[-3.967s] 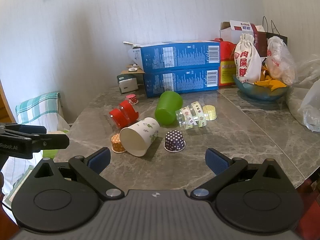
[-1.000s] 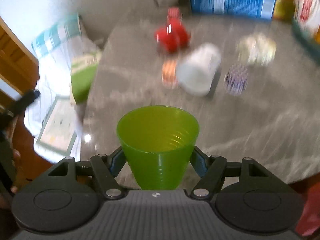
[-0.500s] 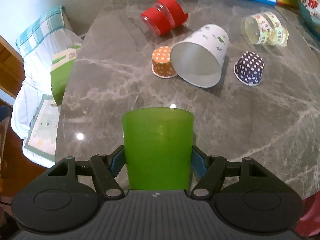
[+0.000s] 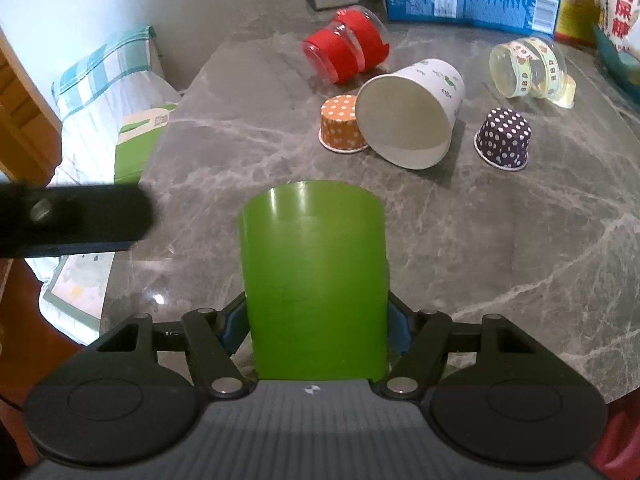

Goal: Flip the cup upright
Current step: 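Grasp the green cup with the left gripper while the right gripper holds it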

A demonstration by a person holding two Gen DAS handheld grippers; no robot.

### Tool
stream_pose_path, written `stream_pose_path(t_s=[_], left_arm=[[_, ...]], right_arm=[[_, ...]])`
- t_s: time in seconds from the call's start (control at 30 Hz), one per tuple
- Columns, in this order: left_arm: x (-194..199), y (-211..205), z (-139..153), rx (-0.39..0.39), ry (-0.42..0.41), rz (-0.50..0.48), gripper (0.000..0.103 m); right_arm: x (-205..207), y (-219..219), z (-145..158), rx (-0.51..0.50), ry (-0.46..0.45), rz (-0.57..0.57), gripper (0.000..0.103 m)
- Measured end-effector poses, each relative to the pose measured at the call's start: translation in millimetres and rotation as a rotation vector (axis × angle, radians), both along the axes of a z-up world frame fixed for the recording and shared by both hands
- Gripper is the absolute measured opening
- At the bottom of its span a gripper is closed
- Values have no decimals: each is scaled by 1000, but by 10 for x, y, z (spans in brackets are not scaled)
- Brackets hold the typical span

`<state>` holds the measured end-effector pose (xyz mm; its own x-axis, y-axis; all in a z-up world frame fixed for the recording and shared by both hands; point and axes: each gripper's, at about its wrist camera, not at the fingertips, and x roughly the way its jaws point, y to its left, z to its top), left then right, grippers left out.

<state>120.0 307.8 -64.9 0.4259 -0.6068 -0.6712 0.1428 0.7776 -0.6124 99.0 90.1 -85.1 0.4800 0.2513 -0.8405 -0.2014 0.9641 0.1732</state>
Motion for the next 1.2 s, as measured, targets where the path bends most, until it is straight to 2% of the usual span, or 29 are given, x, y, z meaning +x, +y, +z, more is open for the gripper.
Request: stream_pose_path(t_s=[0.13, 0.23, 0.33, 0.4, 0.6, 0.67, 0.97, 1.2], left_arm=[[85, -231, -79, -5, 105, -11, 95], [117, -386, -86, 11, 135, 10, 95], [173, -514, -109, 37, 167, 25, 88], [200, -593, -124, 45, 185, 23, 87], [246, -755, -128, 103, 187, 37, 81], [265, -787, -148, 125, 191, 45, 74], [317, -894, -121, 183, 169, 18, 75], [302, -903, -119, 185, 134, -26, 74]], right_arm=[[-62, -56, -14, 35, -37, 1, 68], [-106, -66, -30, 39, -65, 13, 68], [-131, -97, -36, 63, -84, 18, 68], [-127, -86, -53, 70, -91, 25, 68], [-159, -166, -54, 113, -99, 37, 68], [-165, -181, -49, 120, -102, 38, 68], [-141, -211, -12, 140, -99, 44, 69], [-155, -200, -6, 135, -97, 37, 69]])
